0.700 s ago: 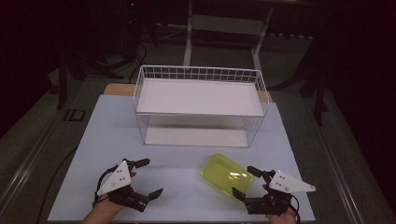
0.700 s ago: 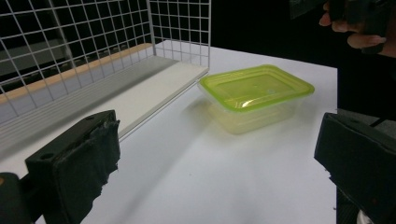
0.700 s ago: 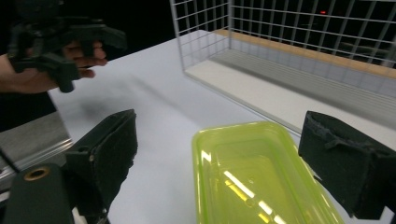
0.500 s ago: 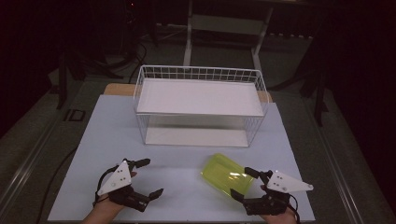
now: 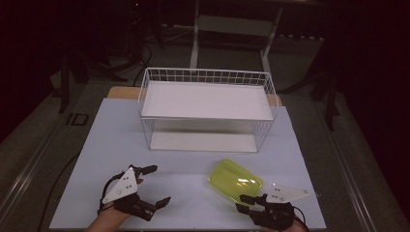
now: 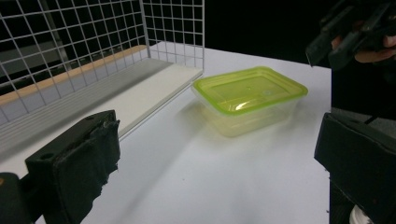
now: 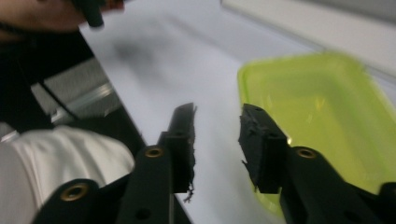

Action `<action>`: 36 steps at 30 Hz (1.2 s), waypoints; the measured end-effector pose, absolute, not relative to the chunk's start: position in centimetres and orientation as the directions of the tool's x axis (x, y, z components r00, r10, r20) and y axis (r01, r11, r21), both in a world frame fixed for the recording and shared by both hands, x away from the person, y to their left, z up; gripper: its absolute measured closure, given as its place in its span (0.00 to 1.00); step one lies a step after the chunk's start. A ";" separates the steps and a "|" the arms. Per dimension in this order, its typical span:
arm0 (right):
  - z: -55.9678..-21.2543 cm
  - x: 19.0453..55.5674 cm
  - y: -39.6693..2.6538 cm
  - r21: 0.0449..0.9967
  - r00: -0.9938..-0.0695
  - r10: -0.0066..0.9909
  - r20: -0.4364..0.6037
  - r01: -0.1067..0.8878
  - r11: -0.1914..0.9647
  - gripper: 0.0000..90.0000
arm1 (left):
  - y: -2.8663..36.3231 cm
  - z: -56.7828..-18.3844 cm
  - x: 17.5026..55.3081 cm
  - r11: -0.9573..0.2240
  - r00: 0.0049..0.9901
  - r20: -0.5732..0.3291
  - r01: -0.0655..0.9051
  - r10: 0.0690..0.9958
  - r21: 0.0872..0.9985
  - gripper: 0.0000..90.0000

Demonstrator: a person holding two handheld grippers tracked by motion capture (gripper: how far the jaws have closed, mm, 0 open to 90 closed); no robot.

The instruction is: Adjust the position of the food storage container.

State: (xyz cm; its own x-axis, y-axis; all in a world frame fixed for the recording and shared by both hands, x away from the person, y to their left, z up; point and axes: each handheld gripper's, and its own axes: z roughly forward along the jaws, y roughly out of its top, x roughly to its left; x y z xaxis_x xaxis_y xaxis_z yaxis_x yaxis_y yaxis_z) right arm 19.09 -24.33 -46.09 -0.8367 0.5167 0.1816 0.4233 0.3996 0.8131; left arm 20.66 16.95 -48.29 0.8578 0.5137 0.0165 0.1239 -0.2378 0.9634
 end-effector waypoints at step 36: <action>-49.2 22.8 -26.0 0.703 -0.776 0.629 0.045 0.472 0.532 1.00 | 16.6 -48.5 20.7 -0.249 0.861 0.017 0.129 0.509 0.960 0.01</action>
State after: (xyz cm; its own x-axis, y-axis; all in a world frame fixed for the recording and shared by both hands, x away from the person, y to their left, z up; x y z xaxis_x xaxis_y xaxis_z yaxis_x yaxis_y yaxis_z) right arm 22.82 -26.01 -49.21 -0.7761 0.6290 0.0446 0.4718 0.5323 0.7029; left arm 20.68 16.60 -48.52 0.8607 0.5089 0.0165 0.1290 -0.2493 0.9598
